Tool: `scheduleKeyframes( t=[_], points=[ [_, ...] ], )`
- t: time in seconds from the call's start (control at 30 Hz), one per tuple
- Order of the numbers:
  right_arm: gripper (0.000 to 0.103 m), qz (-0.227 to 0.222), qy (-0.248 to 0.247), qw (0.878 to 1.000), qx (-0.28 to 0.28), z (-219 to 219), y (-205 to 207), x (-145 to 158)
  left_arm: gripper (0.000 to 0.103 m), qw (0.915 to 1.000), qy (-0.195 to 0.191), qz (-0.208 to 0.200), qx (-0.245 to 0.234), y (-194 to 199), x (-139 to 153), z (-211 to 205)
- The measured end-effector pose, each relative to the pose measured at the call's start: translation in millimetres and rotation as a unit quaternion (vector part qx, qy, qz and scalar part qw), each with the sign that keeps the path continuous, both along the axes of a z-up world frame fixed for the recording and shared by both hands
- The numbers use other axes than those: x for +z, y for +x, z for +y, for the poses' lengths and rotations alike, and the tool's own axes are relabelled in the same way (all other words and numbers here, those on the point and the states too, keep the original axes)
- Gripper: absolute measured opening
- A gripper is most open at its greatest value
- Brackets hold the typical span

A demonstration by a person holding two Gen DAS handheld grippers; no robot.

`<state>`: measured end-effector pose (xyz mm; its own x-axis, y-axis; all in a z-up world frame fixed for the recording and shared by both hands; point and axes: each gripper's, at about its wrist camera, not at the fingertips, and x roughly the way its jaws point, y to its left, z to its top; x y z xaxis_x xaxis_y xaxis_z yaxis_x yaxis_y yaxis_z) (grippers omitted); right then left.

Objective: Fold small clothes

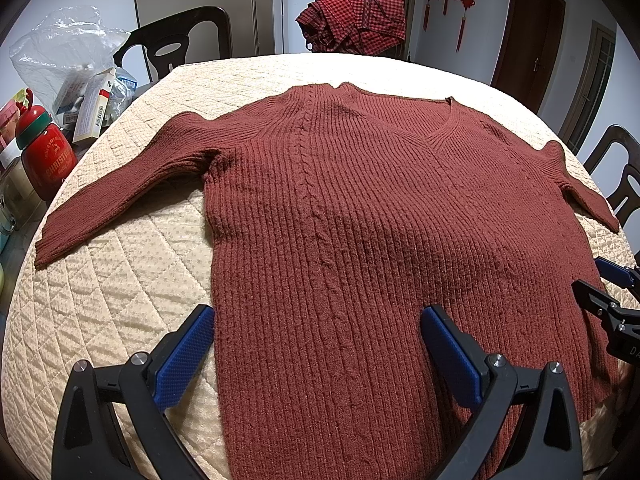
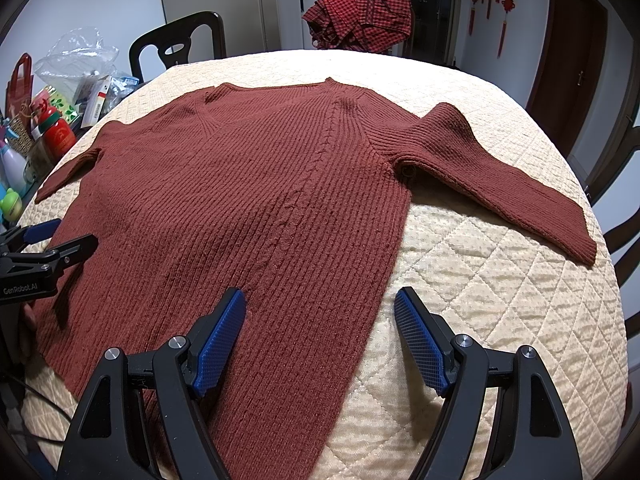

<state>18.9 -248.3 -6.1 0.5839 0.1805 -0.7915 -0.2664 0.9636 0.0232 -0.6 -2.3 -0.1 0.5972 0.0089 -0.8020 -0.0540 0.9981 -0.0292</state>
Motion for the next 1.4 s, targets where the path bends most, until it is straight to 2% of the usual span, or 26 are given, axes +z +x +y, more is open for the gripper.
scheduleKeyframes(
  t=[1.4],
  points=[
    [0.077,0.0,-0.001,1.0,0.0,0.1,-1.3,0.8,0.103,1.0,0.0,0.0,0.0,-0.1,0.0,0.0]
  ],
)
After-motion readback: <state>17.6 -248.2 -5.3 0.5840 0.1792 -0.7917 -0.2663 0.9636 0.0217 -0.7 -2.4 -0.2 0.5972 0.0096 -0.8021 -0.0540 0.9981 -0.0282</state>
